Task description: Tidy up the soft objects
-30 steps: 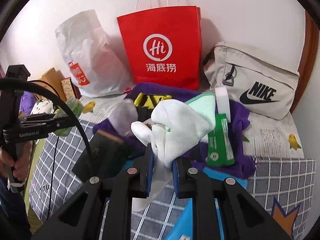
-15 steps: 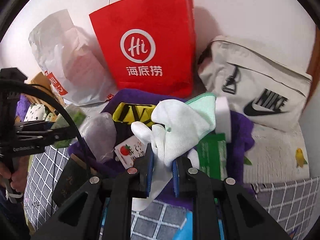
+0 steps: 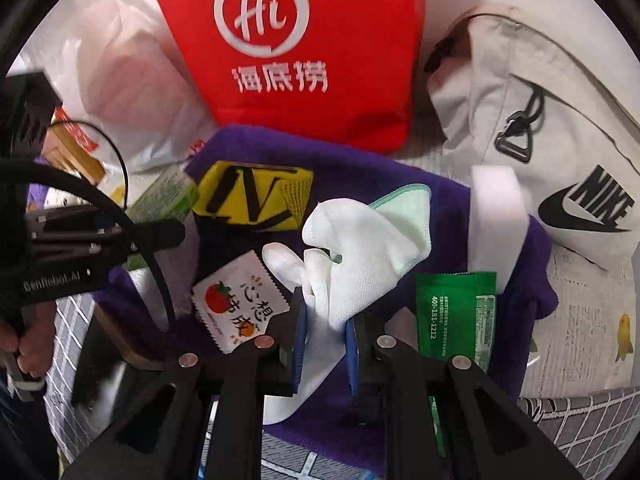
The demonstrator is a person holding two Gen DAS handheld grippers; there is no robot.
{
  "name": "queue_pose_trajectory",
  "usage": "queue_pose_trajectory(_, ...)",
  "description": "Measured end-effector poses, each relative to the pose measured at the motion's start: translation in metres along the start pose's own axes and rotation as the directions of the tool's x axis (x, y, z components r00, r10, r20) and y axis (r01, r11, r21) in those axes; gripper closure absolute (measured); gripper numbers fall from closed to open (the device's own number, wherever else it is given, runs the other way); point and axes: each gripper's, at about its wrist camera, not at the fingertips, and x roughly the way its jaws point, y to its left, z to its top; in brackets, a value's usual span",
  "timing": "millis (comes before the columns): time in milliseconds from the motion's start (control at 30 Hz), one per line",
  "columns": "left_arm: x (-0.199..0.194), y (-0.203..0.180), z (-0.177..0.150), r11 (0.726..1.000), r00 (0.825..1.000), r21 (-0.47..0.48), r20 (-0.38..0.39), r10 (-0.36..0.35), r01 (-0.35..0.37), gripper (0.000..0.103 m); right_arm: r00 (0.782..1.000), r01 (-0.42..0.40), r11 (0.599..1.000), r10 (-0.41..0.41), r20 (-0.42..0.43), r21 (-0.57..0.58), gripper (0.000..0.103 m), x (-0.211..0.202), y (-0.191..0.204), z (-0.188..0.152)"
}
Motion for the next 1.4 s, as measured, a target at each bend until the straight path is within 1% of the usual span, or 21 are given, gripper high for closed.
queue_pose_trajectory(133,0.011,-0.003,0.004,1.000,0.999,0.019,-0.032,0.019,-0.018,0.063,0.998,0.013,1.000,-0.014,-0.055,-0.013,0.083,0.013,0.000,0.002)
queue_pose_trajectory(300,0.016,-0.009,0.007,0.999,0.998,0.038,-0.049,0.026,-0.024,0.063,0.995,0.015,1.000,-0.017,-0.094,-0.013,0.083,0.025,-0.001,0.007)
queue_pose_trajectory(367,0.019,-0.011,0.007,0.999,0.998,0.040,-0.058,0.033,-0.030,0.062,0.995,0.024,1.000,-0.026,-0.097,-0.015,0.083,0.024,0.000,0.007)
queue_pose_trajectory(433,0.021,-0.010,0.007,0.999,0.998,0.033,-0.061,0.020,-0.018,0.057,0.993,0.024,1.000,-0.026,-0.112,-0.016,0.083,0.025,0.000,0.007)
queue_pose_trajectory(500,0.026,-0.010,0.007,1.000,0.997,0.022,-0.081,0.013,-0.011,0.052,0.993,0.027,0.999,-0.029,-0.115,-0.019,0.079,0.026,0.000,0.006)
queue_pose_trajectory(567,0.029,-0.010,0.006,1.000,0.995,0.017,-0.101,0.014,-0.013,0.051,0.992,0.031,0.999,-0.034,-0.119,-0.034,0.067,0.029,0.003,0.007)
queue_pose_trajectory(600,0.030,-0.012,0.005,0.999,0.994,0.027,-0.106,0.021,-0.018,0.050,0.992,0.039,0.998,-0.043,-0.118,-0.042,0.064,0.028,0.004,0.007)
queue_pose_trajectory(633,0.028,-0.013,0.003,0.999,0.994,0.037,-0.103,0.026,-0.022,0.046,0.992,0.046,0.998,-0.051,-0.116,-0.046,0.061,0.029,0.005,0.007)
queue_pose_trajectory(667,0.026,-0.015,0.002,0.999,0.995,0.048,-0.094,0.029,-0.025,0.044,0.992,0.048,0.998,-0.054,-0.114,-0.047,0.060,0.027,0.005,0.006)
queue_pose_trajectory(700,0.025,-0.018,0.001,0.998,0.996,0.053,-0.084,0.031,-0.026,0.036,0.992,0.047,0.998,-0.052,-0.111,-0.049,0.059,0.026,0.005,0.006)
queue_pose_trajectory(733,0.022,-0.020,0.000,0.998,0.997,0.054,-0.075,0.033,-0.029,0.029,0.992,0.044,0.998,-0.050,-0.112,-0.051,0.052,0.023,0.006,0.005)
queue_pose_trajectory(767,0.020,-0.020,0.000,0.998,0.997,0.053,-0.072,0.031,-0.027,0.028,0.992,0.050,0.997,-0.055,-0.114,-0.052,0.044,0.022,0.006,0.004)
queue_pose_trajectory(833,0.015,-0.021,-0.002,0.998,0.998,0.057,-0.068,0.018,-0.014,0.023,0.992,0.074,0.996,-0.078,-0.101,-0.044,0.041,0.016,0.007,0.003)
queue_pose_trajectory(900,0.009,-0.020,-0.004,0.998,0.998,0.052,-0.066,0.020,-0.017,0.018,0.994,0.063,0.997,-0.066,-0.092,-0.036,0.038,0.008,0.008,0.001)
queue_pose_trajectory(967,0.003,-0.020,-0.005,0.998,0.997,0.046,-0.060,0.041,-0.039,0.018,0.995,0.055,0.998,-0.057,-0.084,-0.031,0.024,0.000,0.011,0.001)
queue_pose_trajectory(1033,-0.003,-0.018,-0.007,0.998,0.996,0.027,-0.066,0.053,-0.051,0.017,0.995,0.080,0.997,-0.081,-0.054,-0.024,0.021,-0.012,0.014,-0.001)
queue_pose_trajectory(1133,-0.014,-0.015,-0.013,0.998,0.995,0.023,-0.077,0.065,-0.063,0.016,0.995,0.089,0.996,-0.089,-0.040,-0.017,0.020,-0.025,0.017,-0.004)
queue_pose_trajectory(1233,-0.028,-0.014,-0.021,0.995,0.993,0.023,-0.073,0.096,-0.095,0.016,0.996,0.087,0.996,-0.087,-0.033,0.009,0.020,-0.039,0.018,-0.010)
queue_pose_trajectory(1300,-0.038,-0.013,-0.027,0.994,0.992,0.017,-0.070,0.108,-0.108,0.016,0.996,0.087,0.996,-0.086,-0.025,0.030,0.017,-0.051,0.018,-0.015)
queue_pose_trajectory(1400,-0.056,-0.011,-0.041,0.990,0.989,0.015,-0.056,0.138,-0.138,0.013,0.998,0.067,0.997,-0.068,0.011,0.044,0.015,-0.068,0.019,-0.025)
